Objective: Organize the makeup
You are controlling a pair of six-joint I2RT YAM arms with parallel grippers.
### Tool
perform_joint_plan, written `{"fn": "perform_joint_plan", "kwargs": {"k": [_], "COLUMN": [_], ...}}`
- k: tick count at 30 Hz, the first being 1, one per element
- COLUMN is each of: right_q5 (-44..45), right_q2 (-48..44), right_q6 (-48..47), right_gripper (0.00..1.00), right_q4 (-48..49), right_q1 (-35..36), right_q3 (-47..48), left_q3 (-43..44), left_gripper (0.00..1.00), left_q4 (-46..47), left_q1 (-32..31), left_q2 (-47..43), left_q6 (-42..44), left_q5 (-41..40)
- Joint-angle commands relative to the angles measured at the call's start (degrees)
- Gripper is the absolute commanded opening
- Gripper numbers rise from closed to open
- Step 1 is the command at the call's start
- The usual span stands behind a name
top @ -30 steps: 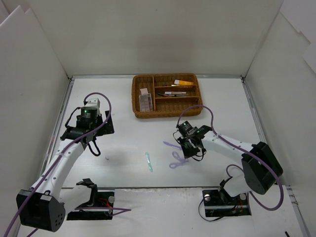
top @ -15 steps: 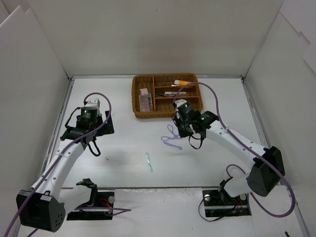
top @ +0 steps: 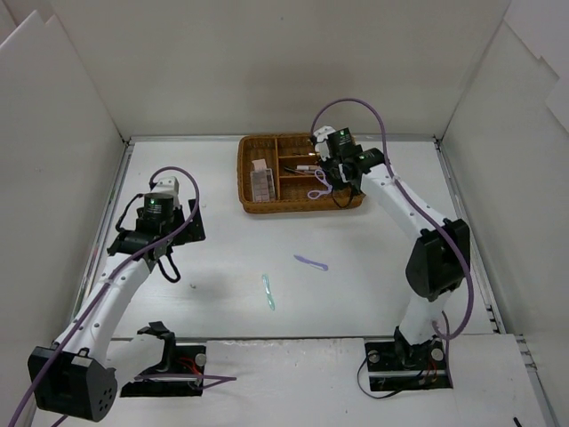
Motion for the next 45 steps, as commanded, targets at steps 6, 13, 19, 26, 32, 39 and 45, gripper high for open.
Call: {"fn": "perform_joint_plan", "kwargs": {"k": [6,13,19,26,32,39,45], "right_q5": [1.3,-0.3,-1.7,-2.4,-5.4,-16.4,-18.0], "right_q2": [7.8,11.7,11.6,6.7,-3.0,-14.4,-15.7], "right_q6": [-7.7,-8.6,-9.4,-9.0,-7.8,0.4,5.4], "right_gripper": [0.0,0.0,0.08,0.37,0.41,0.42,0.43], "right_q4": [5.7,9.2,11.6,11.5,11.6,11.6,10.9], "right_q1": [-2.7,-4.4,-5.8,-6.0,-5.0,0.8,7.9], "right_q3": [7.8,7.1,4.9,2.6,-3.3,-19.6,-29.2], "left_q3": [0.8,0.8,0.9,1.0,1.1,1.3,1.4], "left_gripper": [0.97,0.97,0.97,0.97,0.97,0.97,0.97], "left_q4": [2.1,2.0,2.2,2.2,2.4,2.6,2.6], "left_q1": [0.3,0.3,0.3,0.3,0.3,0.3,0.3], "left_q2": [-1.7,-1.4,-1.1,-0.5,-0.3,0.0,0.3], "left_q6": [0.8,0.9,0.9,0.9,1.0,1.0,1.0], "left_q5": [0.4,0.5,0.5,0.7,0.9,0.9,0.9]}}
